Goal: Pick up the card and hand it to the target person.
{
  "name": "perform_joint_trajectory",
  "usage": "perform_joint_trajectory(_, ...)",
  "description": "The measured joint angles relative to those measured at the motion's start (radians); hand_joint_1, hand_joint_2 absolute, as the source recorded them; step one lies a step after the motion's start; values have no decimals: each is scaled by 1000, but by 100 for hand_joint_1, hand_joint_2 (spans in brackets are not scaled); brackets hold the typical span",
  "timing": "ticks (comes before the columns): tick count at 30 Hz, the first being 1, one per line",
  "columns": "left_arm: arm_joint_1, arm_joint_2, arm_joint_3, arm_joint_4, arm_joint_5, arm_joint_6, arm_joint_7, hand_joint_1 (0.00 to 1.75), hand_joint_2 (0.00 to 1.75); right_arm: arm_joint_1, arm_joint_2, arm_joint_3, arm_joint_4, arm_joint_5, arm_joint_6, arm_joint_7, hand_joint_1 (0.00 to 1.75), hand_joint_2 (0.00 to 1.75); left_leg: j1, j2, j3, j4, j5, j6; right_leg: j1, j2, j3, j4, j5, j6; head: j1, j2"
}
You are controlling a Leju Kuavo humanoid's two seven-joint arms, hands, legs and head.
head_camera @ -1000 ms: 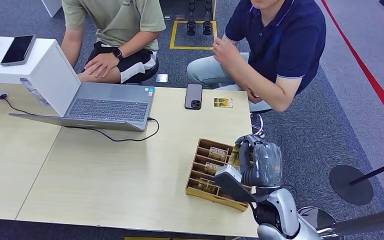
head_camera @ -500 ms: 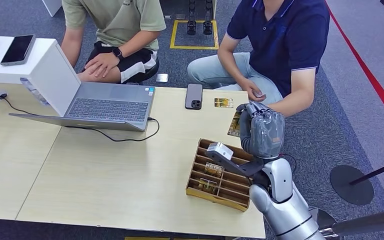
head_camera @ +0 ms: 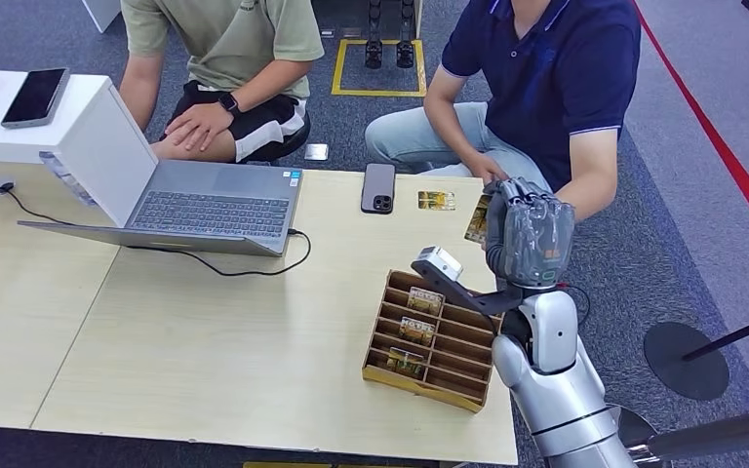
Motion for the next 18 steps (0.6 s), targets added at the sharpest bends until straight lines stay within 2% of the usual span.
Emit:
perform_joint_trajectory(2,0,0,-5,0,-5,0,4,0,175,0,2,-5,4,-1,0,2,0,175,0,0,0,0,0,0,0,0,0,0,0,0,0,0)
perform_joint_trajectory(6,0,0,-14,0,-11,7,-2,0,0,0,3,-11,9,-9,0,0,0,175,0,0,0,0,0,0,0,0,0,0,0,0,0,0)
perform_joint_trajectory(13,0,0,-15,0,3,6,-13,0,0,1,10,-24,15,-36,0,-15,0,175,0,0,0,0,0,0,0,0,0,0,0,0,0,0)
perform_joint_trajectory(18,0,0,-15,0,10,7,-4,0,0,11,25,-43,17,-162,0,-75,0,175,0,0,0,0,0,0,0,0,0,0,0,0,0,0)
